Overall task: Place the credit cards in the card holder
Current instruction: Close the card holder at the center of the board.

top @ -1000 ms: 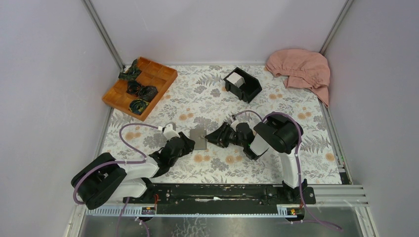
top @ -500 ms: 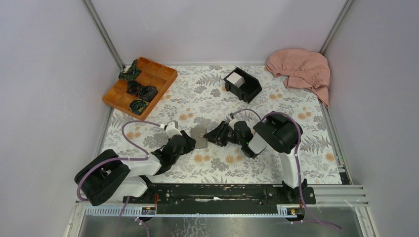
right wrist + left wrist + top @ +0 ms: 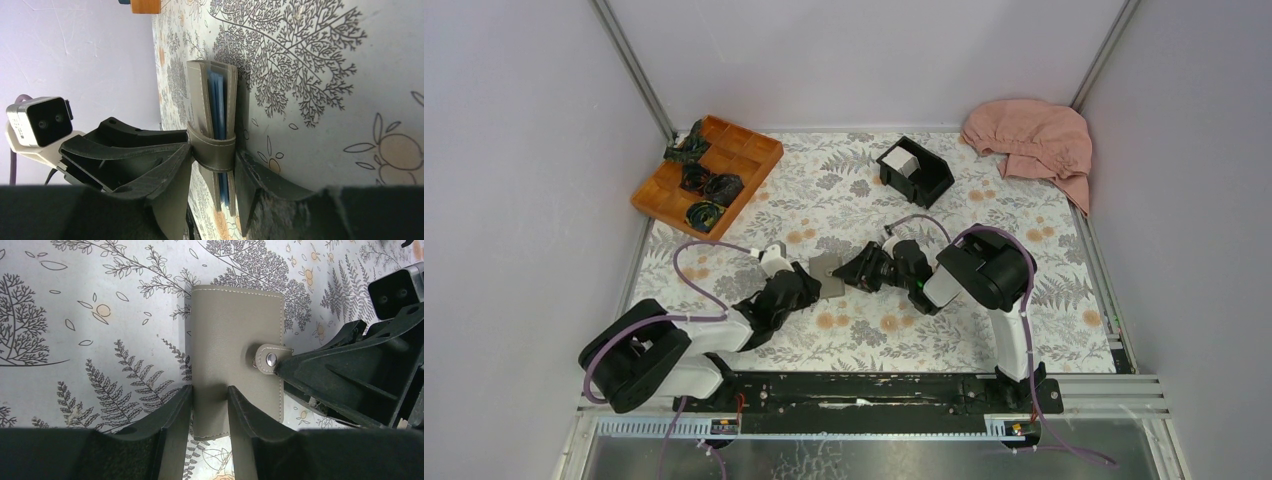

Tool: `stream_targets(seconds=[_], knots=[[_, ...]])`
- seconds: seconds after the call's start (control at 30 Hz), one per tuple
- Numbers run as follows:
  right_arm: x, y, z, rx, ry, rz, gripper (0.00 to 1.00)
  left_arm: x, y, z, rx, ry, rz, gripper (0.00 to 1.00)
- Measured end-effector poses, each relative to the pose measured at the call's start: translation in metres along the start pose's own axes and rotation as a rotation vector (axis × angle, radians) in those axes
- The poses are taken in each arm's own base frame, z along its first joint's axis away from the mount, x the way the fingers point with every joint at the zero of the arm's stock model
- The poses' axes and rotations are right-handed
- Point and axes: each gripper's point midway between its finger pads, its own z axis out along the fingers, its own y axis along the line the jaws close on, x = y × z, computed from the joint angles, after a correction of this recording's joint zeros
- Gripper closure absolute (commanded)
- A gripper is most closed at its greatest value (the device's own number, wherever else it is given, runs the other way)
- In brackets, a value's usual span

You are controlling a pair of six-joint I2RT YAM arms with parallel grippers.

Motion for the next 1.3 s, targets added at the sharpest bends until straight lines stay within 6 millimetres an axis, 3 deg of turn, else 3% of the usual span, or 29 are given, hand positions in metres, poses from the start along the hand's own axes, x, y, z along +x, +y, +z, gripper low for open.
stream_targets(seconds=[0.67, 1.3], knots=[[-0.0041, 0.0016, 0.0064, 0.027, 0.006, -0.031, 0.55, -0.0023, -0.0021, 0.0049, -0.01, 0.003, 0.014, 0.62], [-0.0051, 0.0071, 0.0046, -0.026, -0.023, 0.161, 0.5, -0.0019, -0.0019, 0.0056, -0.01, 0.003, 0.015, 0.64]])
